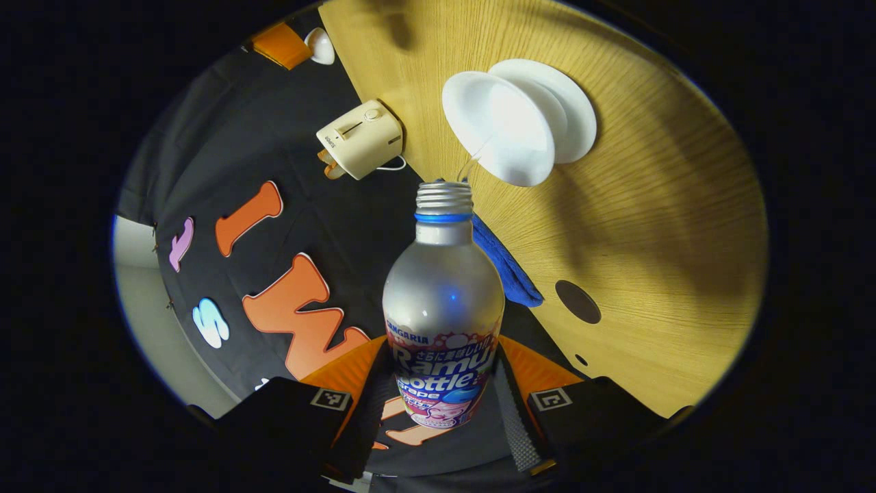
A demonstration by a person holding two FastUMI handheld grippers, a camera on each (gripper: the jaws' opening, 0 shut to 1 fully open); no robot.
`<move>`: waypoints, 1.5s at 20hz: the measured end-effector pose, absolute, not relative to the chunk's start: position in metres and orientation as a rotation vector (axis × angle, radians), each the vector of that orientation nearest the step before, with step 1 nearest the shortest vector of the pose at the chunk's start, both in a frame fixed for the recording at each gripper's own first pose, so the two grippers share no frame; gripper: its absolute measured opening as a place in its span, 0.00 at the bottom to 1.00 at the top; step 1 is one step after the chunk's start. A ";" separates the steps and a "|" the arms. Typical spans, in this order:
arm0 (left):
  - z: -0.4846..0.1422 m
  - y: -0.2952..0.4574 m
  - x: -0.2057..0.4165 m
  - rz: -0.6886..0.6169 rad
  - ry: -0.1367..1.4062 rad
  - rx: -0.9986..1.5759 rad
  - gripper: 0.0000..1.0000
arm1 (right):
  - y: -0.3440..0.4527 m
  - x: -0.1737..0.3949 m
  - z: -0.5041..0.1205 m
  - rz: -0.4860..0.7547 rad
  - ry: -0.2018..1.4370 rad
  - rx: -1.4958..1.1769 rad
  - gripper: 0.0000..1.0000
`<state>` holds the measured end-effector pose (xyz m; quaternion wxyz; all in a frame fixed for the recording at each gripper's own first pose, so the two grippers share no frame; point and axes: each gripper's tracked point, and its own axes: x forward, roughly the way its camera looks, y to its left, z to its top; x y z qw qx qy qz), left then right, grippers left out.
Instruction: Open the teacup lid with one hand, grasp the water bottle and pour water into the teacup with the other hand; after pouring, place the water bottle on the coaster and then close the teacup lid.
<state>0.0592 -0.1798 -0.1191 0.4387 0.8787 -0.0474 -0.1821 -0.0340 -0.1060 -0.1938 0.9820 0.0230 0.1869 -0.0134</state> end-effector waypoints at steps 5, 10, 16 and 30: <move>-0.124 -0.177 0.057 -0.451 -0.120 2.203 0.81 | -0.103 -0.033 -0.193 -0.021 0.377 0.049 0.21; -0.120 -0.176 0.058 -0.438 -0.125 2.137 0.80 | -0.102 -0.033 -0.196 -0.022 0.390 0.059 0.21; -0.124 -0.171 0.057 -0.452 -0.105 2.006 0.80 | -0.098 -0.032 -0.192 -0.023 0.383 0.068 0.21; -0.098 -0.146 0.052 -0.400 -0.112 1.547 0.75 | -0.060 -0.018 -0.169 0.050 0.363 0.061 0.22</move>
